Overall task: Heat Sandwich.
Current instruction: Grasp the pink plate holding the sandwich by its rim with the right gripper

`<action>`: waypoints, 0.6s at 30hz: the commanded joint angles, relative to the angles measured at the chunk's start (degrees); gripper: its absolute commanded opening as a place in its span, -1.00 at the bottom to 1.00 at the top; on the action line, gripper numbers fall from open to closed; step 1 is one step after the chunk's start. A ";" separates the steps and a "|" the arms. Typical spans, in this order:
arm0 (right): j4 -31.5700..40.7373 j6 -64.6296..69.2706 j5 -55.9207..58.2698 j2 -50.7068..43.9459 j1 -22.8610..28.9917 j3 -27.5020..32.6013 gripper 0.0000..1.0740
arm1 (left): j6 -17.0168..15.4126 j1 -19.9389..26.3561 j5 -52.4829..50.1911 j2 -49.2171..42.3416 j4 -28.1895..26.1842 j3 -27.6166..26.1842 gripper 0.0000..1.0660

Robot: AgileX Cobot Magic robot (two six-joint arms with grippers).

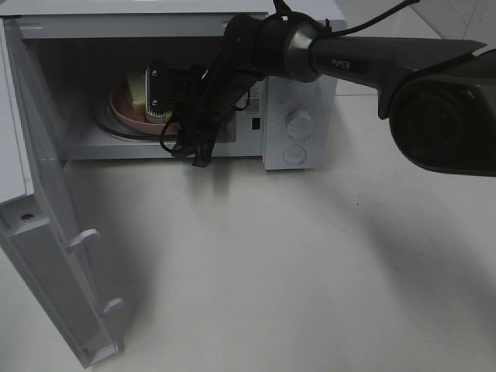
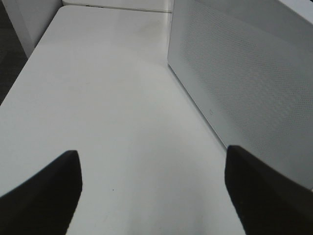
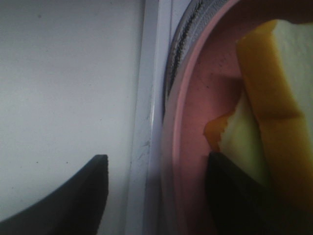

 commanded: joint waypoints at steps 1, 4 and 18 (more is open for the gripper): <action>0.92 -0.23 0.74 0.69 -1.78 0.06 -0.05 | 0.06 0.29 -0.86 -0.97 0.40 0.11 0.43; 0.92 -0.23 0.69 0.86 -1.78 0.06 -0.12 | 0.06 0.29 -0.86 -0.97 0.40 0.11 0.43; 0.86 -0.23 3.15 0.52 -1.66 0.06 -0.99 | 0.06 0.29 -0.86 -0.97 0.40 0.11 0.43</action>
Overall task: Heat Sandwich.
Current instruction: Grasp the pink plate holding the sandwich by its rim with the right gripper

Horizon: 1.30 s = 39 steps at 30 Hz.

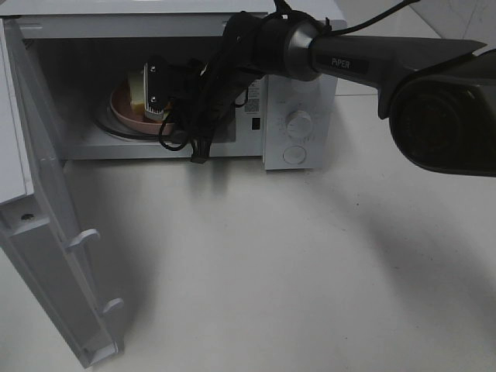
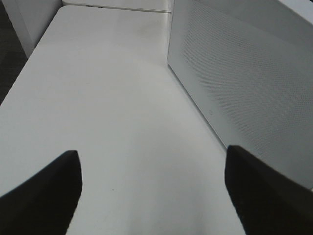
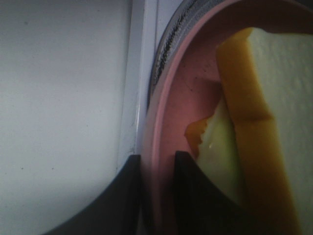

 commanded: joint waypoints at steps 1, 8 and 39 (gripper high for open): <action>0.40 0.74 4.47 0.46 -1.72 0.46 -1.00 | 0.06 0.29 -0.86 -0.97 0.40 0.11 0.43; 0.46 0.63 7.33 0.40 -1.66 0.46 -1.00 | 0.06 0.29 -0.86 -0.97 0.40 0.11 0.43; -2.81 10.26 13.58 -5.73 2.46 2.81 -1.00 | 0.06 0.29 -0.86 -0.97 0.40 0.11 0.43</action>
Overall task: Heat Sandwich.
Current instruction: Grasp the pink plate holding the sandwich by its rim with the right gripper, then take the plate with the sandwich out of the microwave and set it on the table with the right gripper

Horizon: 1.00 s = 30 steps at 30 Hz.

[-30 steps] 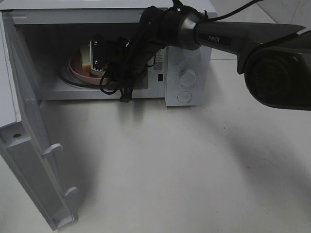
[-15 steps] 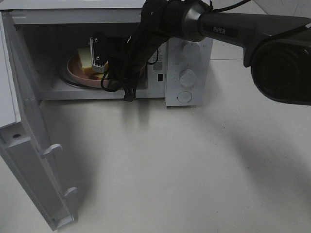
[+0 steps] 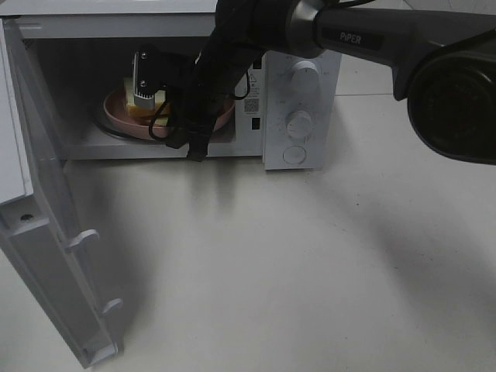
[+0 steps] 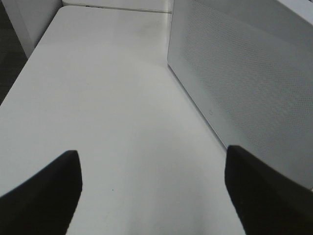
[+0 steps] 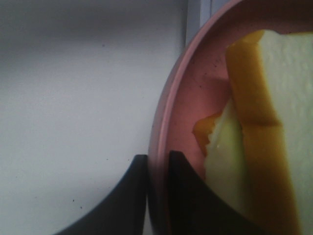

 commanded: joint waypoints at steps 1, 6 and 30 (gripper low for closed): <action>-0.80 2.52 2.46 -1.15 0.92 1.72 -1.00 | 0.06 0.29 -0.86 -0.97 0.40 0.11 0.43; -2.58 2.69 -1.03 -3.78 1.78 5.39 -1.00 | 0.06 0.29 -0.86 -0.97 0.40 0.11 0.43; -9.28 1.83 -21.43 -16.50 4.93 24.18 -1.00 | 0.06 0.29 -0.86 -0.97 0.40 0.11 0.43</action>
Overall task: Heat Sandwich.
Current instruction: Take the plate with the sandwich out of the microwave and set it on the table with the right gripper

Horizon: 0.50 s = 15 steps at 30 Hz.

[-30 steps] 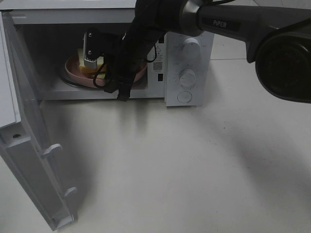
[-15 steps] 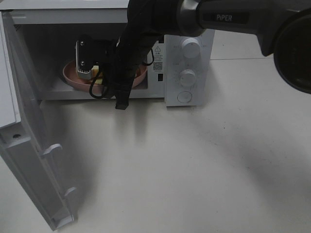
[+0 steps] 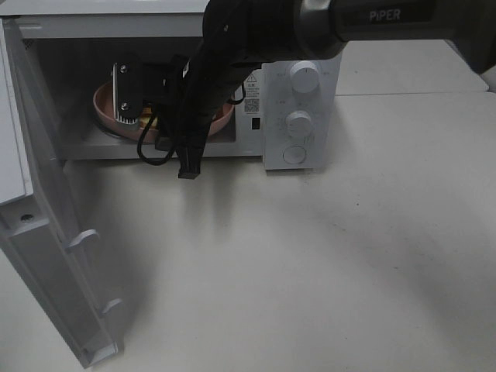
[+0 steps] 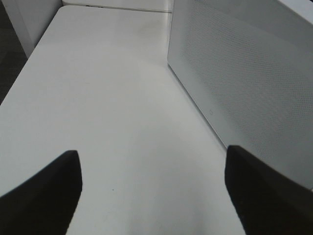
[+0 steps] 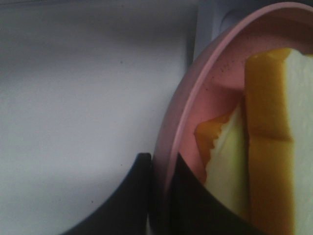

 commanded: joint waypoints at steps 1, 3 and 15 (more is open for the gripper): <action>-2.52 -0.92 -3.15 -3.27 -0.46 2.29 -1.00 | 0.06 0.29 -0.86 -0.97 0.40 0.11 0.43; -3.21 -2.12 -4.64 -4.35 -0.46 4.41 -1.00 | 0.06 0.29 -0.86 -0.97 0.40 0.11 0.43; -3.90 -4.76 -8.31 -9.74 0.17 14.55 -1.00 | 0.06 0.29 -0.86 -0.97 0.40 0.11 0.43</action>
